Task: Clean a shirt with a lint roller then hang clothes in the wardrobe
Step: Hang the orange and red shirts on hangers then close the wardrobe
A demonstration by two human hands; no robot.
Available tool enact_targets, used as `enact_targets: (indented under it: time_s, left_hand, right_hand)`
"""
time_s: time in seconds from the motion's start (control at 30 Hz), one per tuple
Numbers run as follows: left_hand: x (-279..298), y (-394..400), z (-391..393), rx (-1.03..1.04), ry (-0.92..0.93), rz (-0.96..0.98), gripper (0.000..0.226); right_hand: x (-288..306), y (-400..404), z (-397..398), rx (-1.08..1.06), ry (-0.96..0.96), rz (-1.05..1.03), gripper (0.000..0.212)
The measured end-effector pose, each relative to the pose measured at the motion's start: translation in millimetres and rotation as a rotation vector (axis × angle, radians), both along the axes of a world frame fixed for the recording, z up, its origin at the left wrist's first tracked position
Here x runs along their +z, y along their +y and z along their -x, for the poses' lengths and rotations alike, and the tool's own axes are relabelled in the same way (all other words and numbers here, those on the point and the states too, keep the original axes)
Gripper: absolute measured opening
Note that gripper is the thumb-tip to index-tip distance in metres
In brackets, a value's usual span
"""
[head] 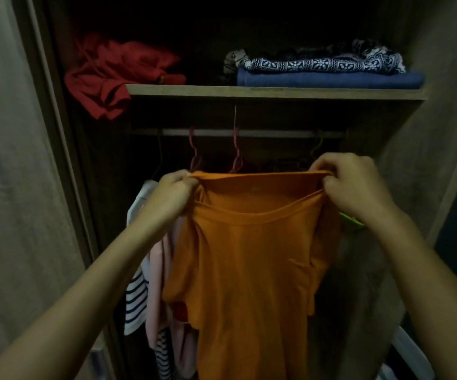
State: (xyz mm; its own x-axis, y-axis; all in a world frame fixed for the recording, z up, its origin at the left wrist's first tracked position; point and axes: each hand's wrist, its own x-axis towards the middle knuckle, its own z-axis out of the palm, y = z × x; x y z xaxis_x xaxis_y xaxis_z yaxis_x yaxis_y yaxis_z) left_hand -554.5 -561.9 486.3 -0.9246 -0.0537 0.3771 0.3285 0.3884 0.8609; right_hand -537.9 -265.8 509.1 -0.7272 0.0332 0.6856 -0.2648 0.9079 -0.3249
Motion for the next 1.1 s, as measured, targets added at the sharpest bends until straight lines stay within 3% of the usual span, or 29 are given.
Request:
enact_targets:
  time_s: [0.07, 0.17, 0.3, 0.37, 0.43, 0.47, 0.57, 0.7, 0.87, 1.1]
  left_hand:
    - [1.4, 1.2, -1.4, 0.069, 0.144, 0.159, 0.022]
    - [-3.4, -5.8, 9.8, 0.17, 0.121, 0.32, 0.025]
    - [2.3, -2.3, 17.8, 0.204, 0.18, 0.301, 0.025]
    - [9.9, 5.4, 19.6, 0.238, 0.215, 0.277, 0.03]
    - [15.2, 15.0, 24.5, 0.273, 0.209, 0.265, 0.035]
    - [16.9, 20.4, 27.1, 0.291, 0.204, 0.267, 0.037]
    - [15.8, 31.0, 38.3, 0.296, 0.189, 0.306, 0.042]
    - [11.3, 32.4, 49.2, 0.244, 0.158, 0.33, 0.044]
    - [8.5, 22.5, 51.1, 0.262, 0.196, 0.319, 0.042]
    - [5.0, 9.7, 48.2, 0.271, 0.208, 0.328, 0.042]
  right_hand:
    - [-5.7, 1.1, 3.3, -0.012, -0.039, 0.016, 0.035]
    - [-24.4, 1.8, 14.3, -0.06, -0.336, -0.035, 0.043]
    - [-26.2, 4.3, 19.6, 0.055, -0.345, 0.089, 0.043]
    - [-20.0, 1.0, 19.9, 0.274, -0.561, 0.072, 0.029]
    - [-12.7, -1.4, 25.8, 0.398, -0.66, 0.098, 0.041]
    - [-9.8, -1.4, 33.4, 0.386, -0.582, 0.13, 0.044]
    - [-3.6, 5.3, 75.4, 0.064, -0.24, 0.107, 0.043]
    - [-0.1, 12.9, 115.9, -0.378, -0.32, -0.081, 0.031]
    - [-14.1, 18.9, 137.2, -0.489, -0.303, -0.222, 0.03]
    - [-14.9, 29.3, 146.0, -0.556, -0.301, -0.245, 0.032]
